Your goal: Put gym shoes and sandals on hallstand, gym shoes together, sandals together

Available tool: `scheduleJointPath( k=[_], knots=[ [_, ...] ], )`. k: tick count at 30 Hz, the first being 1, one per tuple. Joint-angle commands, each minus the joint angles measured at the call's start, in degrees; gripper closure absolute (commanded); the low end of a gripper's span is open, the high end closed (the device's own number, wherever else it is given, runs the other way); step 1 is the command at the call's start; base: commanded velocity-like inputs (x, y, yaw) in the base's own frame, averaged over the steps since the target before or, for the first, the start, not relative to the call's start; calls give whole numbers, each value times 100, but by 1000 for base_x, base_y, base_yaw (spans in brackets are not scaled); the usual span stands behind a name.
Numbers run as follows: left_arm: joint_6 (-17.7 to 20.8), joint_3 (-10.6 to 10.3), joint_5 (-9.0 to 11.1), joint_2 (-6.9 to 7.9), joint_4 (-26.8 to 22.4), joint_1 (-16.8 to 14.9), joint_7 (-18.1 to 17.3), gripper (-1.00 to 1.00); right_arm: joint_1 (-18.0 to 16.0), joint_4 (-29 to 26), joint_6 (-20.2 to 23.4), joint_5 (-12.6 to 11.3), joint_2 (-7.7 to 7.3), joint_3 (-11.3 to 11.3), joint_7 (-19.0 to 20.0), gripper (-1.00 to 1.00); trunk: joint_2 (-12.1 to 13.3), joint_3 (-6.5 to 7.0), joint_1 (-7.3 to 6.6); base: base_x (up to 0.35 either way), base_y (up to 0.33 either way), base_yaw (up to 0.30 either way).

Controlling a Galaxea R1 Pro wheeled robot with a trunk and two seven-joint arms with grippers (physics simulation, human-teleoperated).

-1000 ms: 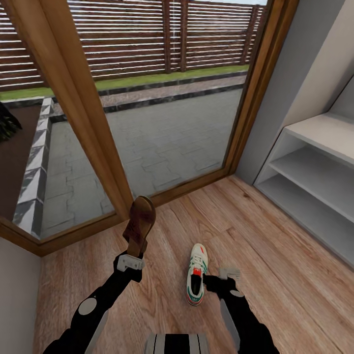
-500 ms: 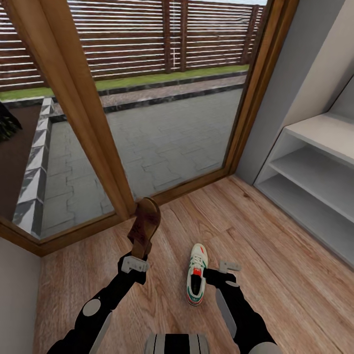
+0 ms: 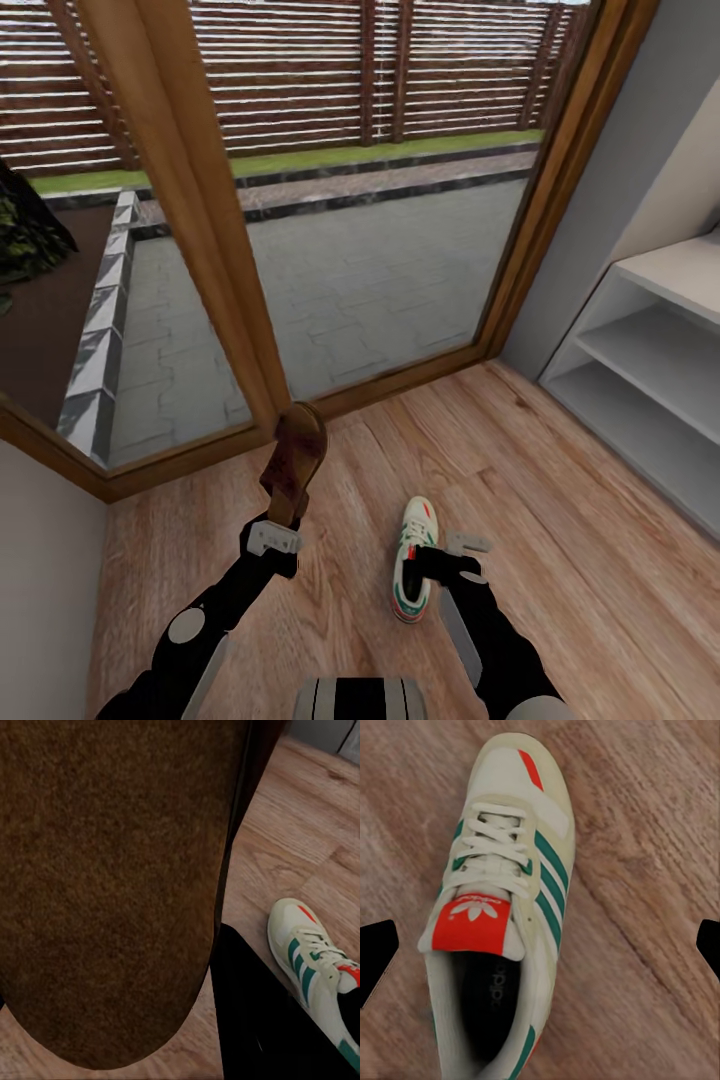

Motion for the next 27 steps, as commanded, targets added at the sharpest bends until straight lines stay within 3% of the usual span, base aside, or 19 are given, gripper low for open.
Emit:
scheduleJointPath(
  k=[1,27],
  knots=[
    [34,-3,-6,2,-8,-3,-24,100,0,-11,19,-57,0,9,-44,-100,-2,-9,-1,0,0,227],
    [41,-3,-6,6,-12,-3,-24,100,0,-11,10,-57,0,18,-36,-100,-2,-25,-1,0,0,26]
  ],
)
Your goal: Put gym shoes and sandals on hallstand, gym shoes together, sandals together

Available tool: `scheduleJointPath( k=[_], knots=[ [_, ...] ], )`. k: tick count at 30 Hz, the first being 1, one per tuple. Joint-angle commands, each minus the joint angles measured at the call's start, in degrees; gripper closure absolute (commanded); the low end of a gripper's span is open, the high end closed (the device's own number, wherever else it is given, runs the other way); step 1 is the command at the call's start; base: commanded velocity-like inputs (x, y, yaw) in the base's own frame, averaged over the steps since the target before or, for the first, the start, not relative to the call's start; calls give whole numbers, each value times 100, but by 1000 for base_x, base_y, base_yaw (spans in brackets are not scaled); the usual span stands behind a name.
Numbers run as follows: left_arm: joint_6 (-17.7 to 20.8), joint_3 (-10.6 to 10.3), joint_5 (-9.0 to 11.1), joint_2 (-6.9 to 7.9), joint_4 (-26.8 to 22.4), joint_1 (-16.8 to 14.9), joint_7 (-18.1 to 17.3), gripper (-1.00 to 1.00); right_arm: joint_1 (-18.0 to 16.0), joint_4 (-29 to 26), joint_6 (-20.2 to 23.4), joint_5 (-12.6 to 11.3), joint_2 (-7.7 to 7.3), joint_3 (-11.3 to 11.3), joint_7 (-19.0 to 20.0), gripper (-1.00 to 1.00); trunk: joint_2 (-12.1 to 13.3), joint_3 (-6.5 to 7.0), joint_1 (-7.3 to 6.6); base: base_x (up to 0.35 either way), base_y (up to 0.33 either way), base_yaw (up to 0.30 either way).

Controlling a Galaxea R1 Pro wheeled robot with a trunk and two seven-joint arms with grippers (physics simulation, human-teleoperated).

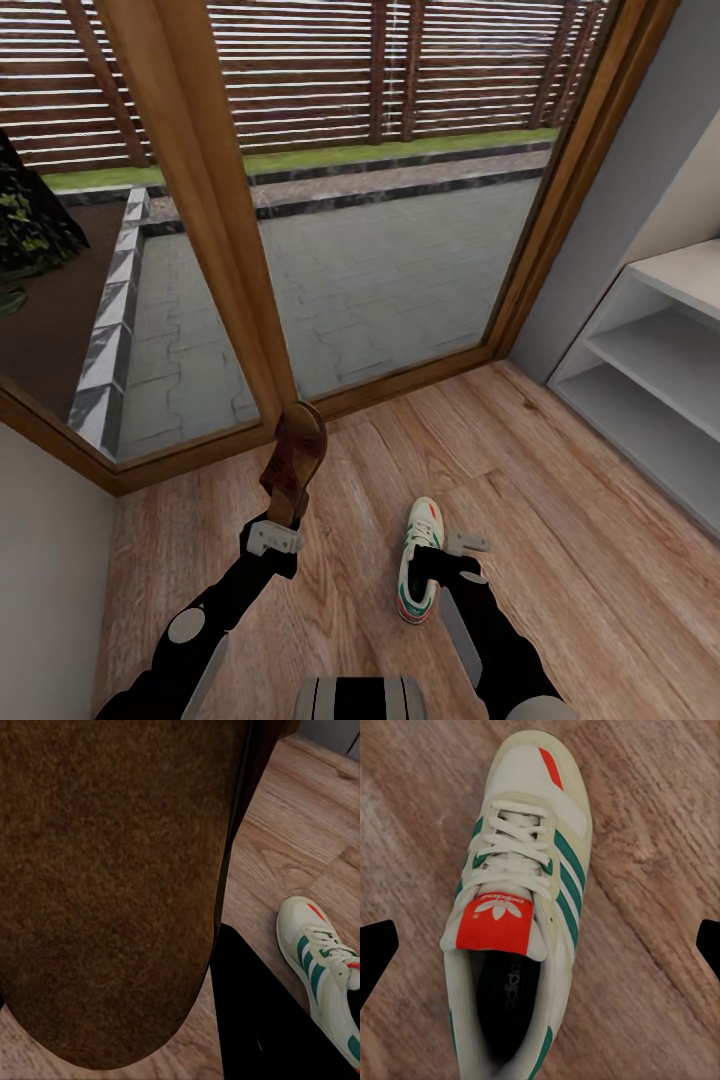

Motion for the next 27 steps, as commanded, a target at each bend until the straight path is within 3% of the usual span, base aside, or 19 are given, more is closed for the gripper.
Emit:
scheduleJointPath(
  k=[1,7,19,27],
  knots=[
    [34,-2,-6,3,-8,-2,-24,100,-1,-9,18,-61,0,11,-45,-100,-2,-4,-1,0,0,0],
    [33,-2,-9,3,-9,-2,-24,100,-1,-9,18,-61,0,11,-45,-100,-2,-4,-1,0,0,44],
    [34,-2,-12,3,-5,-2,-24,100,-1,-17,18,-59,0,3,-45,-100,-2,-4,-1,0,0,217],
    [31,-2,-7,3,-5,-2,-24,100,-1,-18,18,-59,0,3,-46,-100,-2,-4,-1,0,0,50]
  ],
)
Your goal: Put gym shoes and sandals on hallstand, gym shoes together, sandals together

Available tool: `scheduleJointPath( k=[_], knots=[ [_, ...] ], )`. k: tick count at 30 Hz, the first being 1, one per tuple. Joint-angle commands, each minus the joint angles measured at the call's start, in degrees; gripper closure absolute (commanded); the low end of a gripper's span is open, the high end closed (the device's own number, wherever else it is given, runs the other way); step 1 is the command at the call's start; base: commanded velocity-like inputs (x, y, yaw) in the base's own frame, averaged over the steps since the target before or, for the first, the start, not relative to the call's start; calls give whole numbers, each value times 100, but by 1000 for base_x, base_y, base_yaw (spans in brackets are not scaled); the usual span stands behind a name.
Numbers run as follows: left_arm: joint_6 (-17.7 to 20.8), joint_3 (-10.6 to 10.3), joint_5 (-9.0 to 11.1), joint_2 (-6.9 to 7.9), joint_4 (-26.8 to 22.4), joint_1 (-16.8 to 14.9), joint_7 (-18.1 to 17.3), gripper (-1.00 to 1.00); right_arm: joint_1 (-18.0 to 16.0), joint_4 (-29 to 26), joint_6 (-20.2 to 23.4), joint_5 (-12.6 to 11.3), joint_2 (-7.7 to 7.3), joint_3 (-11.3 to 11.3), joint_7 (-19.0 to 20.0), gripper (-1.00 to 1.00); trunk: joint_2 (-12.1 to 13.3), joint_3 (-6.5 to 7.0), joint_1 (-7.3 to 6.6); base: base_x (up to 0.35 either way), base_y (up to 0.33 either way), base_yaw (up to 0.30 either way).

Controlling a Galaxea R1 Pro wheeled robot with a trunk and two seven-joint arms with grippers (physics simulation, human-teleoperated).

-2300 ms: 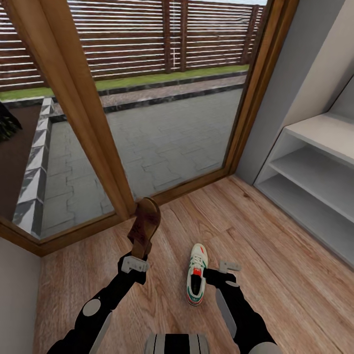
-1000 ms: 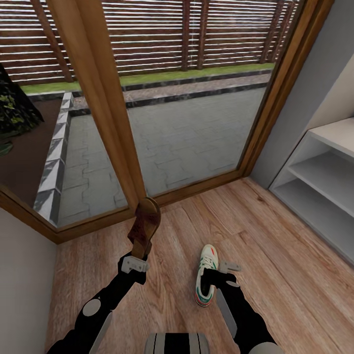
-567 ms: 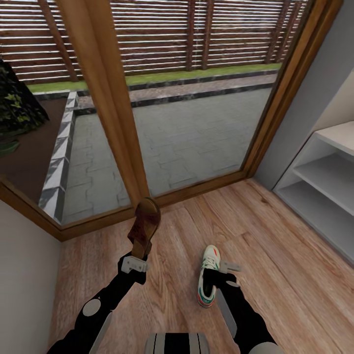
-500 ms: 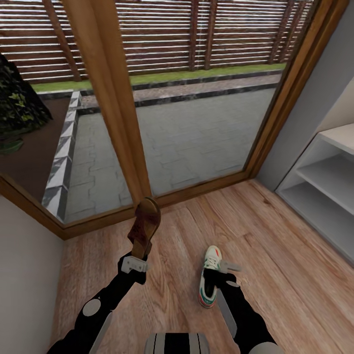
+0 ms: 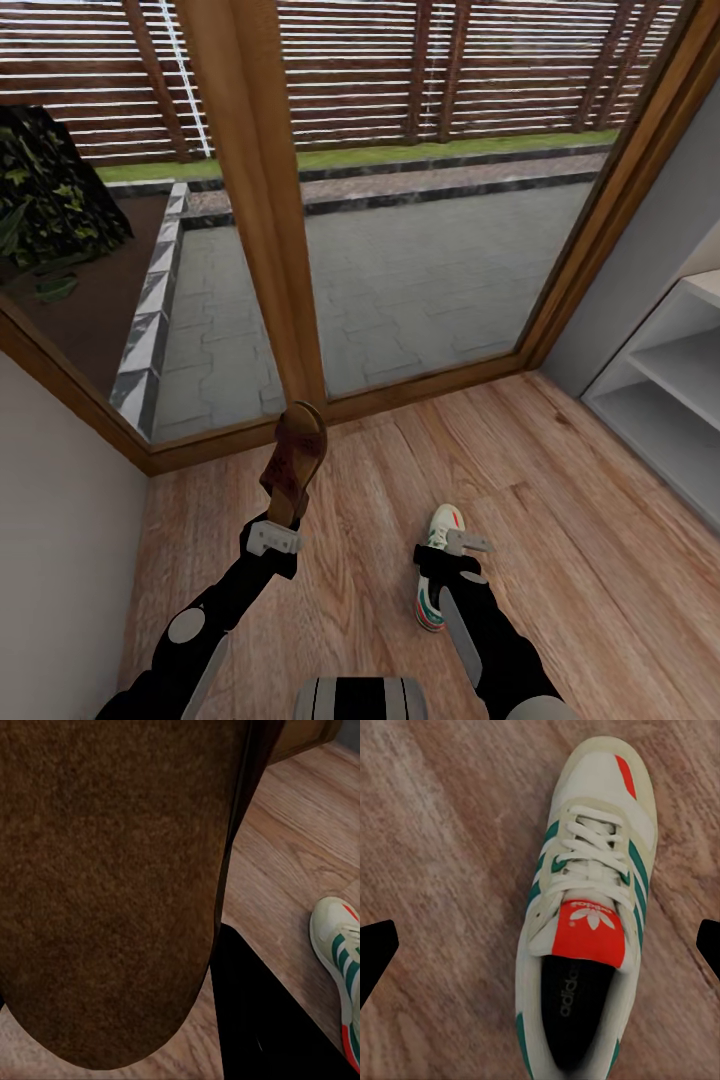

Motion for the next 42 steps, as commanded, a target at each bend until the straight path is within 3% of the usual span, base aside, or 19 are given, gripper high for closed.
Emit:
scheduleJointPath(
  k=[1,23,42],
  knots=[
    [34,-2,-8,3,-9,-2,-24,100,-1,-9,18,-59,0,10,-46,-100,-2,-4,-1,0,0,11],
    [38,-2,-6,7,-18,-2,-32,100,-1,-7,18,-65,0,10,-46,-100,-2,-4,-1,0,0,1],
    [29,-11,-6,6,-18,-2,-32,100,-1,-9,18,-61,0,1,-49,-100,-27,-470,48,0,0,9]
  ],
)
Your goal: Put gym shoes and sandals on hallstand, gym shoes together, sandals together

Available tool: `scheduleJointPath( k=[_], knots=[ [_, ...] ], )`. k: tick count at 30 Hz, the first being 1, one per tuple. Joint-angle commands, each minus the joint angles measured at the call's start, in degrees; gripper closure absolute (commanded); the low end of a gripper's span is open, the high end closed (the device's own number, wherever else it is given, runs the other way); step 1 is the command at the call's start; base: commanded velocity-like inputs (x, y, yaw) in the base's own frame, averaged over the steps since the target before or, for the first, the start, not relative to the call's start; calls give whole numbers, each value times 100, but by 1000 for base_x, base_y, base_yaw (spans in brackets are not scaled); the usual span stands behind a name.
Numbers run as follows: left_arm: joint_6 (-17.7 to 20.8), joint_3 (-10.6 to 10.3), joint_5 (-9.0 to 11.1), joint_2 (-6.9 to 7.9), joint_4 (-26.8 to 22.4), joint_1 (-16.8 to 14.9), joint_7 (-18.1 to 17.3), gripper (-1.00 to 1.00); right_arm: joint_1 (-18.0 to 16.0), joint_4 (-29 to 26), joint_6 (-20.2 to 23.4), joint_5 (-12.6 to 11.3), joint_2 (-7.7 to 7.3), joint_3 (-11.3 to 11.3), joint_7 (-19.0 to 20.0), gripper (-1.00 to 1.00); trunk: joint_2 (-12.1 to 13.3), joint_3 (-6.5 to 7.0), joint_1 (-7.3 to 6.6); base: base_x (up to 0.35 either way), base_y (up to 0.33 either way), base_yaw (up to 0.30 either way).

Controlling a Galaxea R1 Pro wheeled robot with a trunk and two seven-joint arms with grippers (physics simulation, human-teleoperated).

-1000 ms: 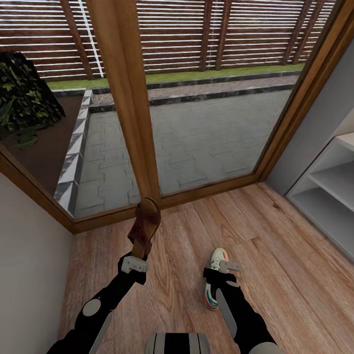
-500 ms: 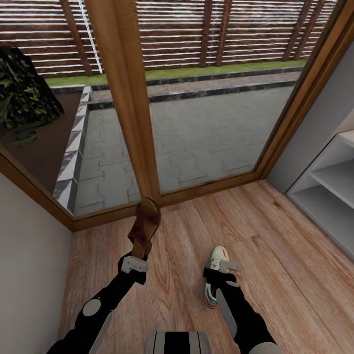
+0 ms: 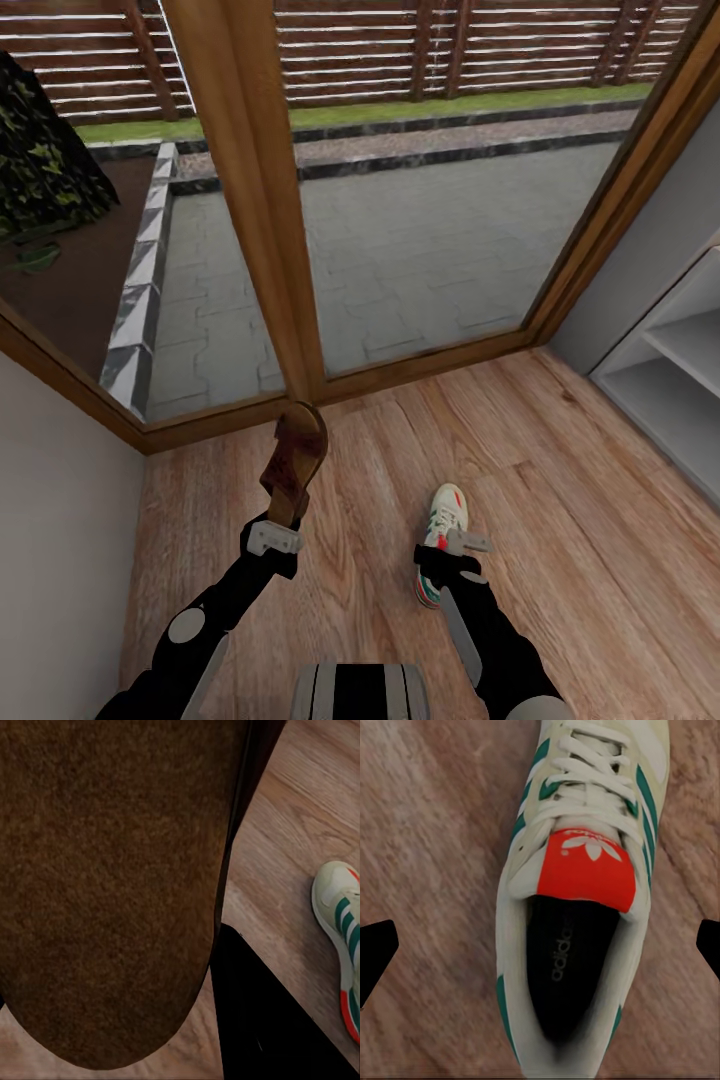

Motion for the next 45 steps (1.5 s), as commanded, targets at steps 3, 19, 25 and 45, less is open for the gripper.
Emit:
scheduleJointPath(
  k=[3,19,25,45],
  knots=[
    [33,-3,-5,2,-9,-2,-24,100,-1,-8,12,-54,0,9,-42,-100,-6,-95,6,0,0,41],
    [28,-15,1,-4,-44,-2,-23,100,7,8,-73,-44,0,16,-36,-100,-7,-143,9,0,0,6],
    [16,-43,-3,0,-79,-2,-38,100,15,87,-115,-45,0,16,-36,-100,-10,-192,14,0,0,0],
    [33,-62,3,1,-177,-2,-26,100,16,420,-646,-31,0,18,-45,-100,-27,-569,48,0,0,8]
  ],
)
